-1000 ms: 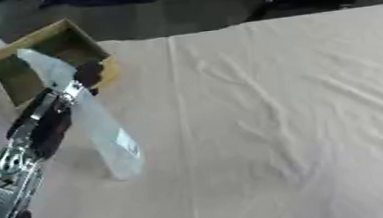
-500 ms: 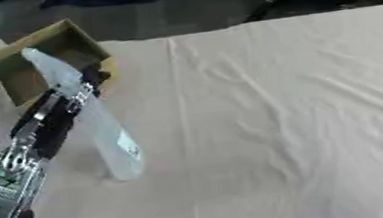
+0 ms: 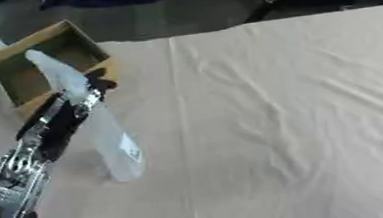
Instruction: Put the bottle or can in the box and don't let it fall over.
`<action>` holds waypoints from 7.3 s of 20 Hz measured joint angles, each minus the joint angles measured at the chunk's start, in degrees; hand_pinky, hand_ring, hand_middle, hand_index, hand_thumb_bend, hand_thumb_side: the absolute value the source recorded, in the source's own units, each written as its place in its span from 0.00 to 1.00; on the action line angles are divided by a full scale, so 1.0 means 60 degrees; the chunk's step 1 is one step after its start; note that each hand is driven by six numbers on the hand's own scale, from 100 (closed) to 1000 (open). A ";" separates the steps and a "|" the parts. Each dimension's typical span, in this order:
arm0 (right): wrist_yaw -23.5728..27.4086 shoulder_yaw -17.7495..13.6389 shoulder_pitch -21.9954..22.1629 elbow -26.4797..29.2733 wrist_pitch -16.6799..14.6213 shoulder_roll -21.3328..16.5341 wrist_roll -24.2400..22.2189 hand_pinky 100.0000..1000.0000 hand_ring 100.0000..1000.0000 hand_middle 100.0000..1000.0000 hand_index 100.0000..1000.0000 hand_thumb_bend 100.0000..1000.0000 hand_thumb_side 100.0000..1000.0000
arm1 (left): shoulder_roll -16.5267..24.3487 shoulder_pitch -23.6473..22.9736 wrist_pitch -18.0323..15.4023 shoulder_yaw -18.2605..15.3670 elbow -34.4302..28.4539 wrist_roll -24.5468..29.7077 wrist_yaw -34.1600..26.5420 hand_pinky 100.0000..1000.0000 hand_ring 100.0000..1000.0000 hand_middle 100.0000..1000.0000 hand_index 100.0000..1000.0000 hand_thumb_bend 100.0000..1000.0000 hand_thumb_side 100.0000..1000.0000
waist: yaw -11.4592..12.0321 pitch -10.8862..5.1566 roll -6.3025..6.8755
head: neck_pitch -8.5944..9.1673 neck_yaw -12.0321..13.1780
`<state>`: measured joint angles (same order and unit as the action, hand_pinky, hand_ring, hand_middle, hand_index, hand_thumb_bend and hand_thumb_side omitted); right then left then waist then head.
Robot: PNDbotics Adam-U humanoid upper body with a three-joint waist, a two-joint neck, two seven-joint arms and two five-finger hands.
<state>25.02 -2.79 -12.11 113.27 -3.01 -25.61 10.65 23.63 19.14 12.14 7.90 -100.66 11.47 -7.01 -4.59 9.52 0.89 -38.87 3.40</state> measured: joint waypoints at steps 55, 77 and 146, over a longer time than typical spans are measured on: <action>0.0054 -0.0005 -0.0077 0.0000 0.0032 0.0000 0.0046 1.00 1.00 0.95 1.00 0.00 0.41 | -0.0086 -0.0070 -0.0582 0.0237 0.1320 0.1221 0.1778 1.00 1.00 1.00 0.60 0.00 0.49 | -0.0055 0.0000 0.0018 | 0.0039 -0.0011; 0.0054 -0.0001 -0.0082 0.0000 0.0024 0.0000 0.0054 1.00 1.00 0.95 1.00 0.00 0.41 | -0.0181 -0.0039 -0.0576 0.0294 0.1929 0.0978 0.1707 1.00 1.00 1.00 0.24 0.00 0.34 | -0.0079 -0.0001 0.0035 | 0.0046 -0.0015; 0.0081 -0.0004 -0.0129 0.0000 0.0064 0.0000 0.0192 1.00 1.00 0.94 1.00 0.00 0.41 | 0.0310 0.0556 -0.3016 -0.0968 -0.0004 -0.0674 -0.0138 1.00 0.60 1.00 0.00 0.00 0.64 | -0.0051 -0.0005 0.0062 | 0.0199 -0.0213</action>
<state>25.51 -2.82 -12.89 113.27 -2.62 -25.61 11.80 25.49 22.48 -5.96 2.09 -100.68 7.42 -7.84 -4.90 9.50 1.26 -37.68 2.12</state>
